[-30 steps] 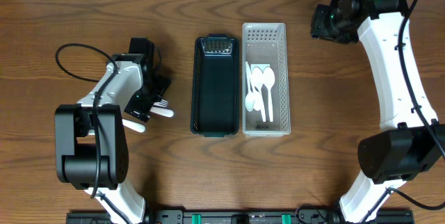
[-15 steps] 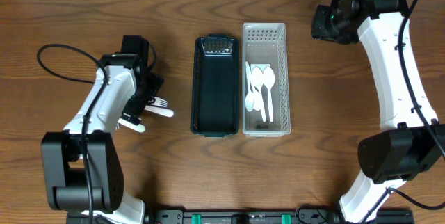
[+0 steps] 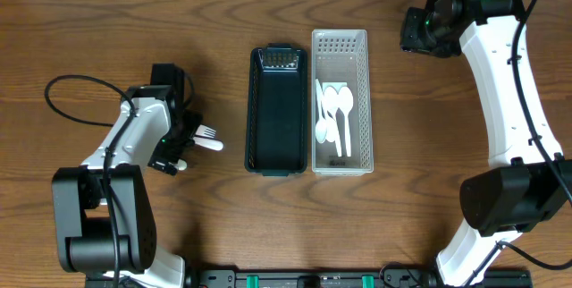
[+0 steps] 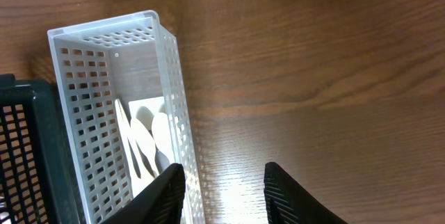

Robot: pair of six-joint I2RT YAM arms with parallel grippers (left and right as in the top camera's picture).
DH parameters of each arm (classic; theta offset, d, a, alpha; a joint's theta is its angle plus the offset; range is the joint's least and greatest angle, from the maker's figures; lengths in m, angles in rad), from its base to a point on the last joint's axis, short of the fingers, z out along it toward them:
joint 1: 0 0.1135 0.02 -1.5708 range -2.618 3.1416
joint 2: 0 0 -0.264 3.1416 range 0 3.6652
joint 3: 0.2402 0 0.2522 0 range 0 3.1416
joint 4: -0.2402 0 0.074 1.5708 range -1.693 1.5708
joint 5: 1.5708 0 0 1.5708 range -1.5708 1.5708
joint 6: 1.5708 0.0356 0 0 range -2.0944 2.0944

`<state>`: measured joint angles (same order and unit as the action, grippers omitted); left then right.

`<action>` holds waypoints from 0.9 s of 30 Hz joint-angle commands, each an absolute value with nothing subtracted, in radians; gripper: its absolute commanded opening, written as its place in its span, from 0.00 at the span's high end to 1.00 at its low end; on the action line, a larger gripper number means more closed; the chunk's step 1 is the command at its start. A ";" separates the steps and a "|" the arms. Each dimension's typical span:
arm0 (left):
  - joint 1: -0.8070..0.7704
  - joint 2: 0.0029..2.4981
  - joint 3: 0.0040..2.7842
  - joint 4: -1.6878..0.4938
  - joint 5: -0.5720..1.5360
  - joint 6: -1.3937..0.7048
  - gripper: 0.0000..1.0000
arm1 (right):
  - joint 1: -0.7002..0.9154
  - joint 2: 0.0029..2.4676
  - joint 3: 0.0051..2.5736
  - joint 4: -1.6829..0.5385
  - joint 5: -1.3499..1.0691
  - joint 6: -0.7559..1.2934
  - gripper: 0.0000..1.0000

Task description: Pack container

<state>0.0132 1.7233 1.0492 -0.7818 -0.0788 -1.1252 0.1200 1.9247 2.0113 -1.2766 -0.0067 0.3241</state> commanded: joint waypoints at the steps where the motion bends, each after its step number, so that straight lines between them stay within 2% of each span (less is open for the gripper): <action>1: 0.017 1.728 1.049 -0.781 -0.091 -1.108 0.00 | 0.110 1.933 2.014 -1.279 0.003 0.309 0.60; 6: 0.017 1.728 1.049 -0.785 -0.091 -1.101 0.00 | 0.110 1.933 2.014 -1.282 0.004 0.309 0.60; 10: 0.017 1.728 1.049 -0.855 -0.091 -1.176 0.00 | 0.110 1.933 2.014 -1.288 0.004 0.309 0.60; 27: 0.094 1.724 1.036 -0.862 -0.095 -1.102 0.00 | 0.110 1.933 2.014 -1.305 0.026 0.309 0.60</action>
<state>0.0681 1.7233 1.0473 -0.8589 -0.0788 -1.1362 0.1200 1.9247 2.0113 -1.3022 0.0154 0.3241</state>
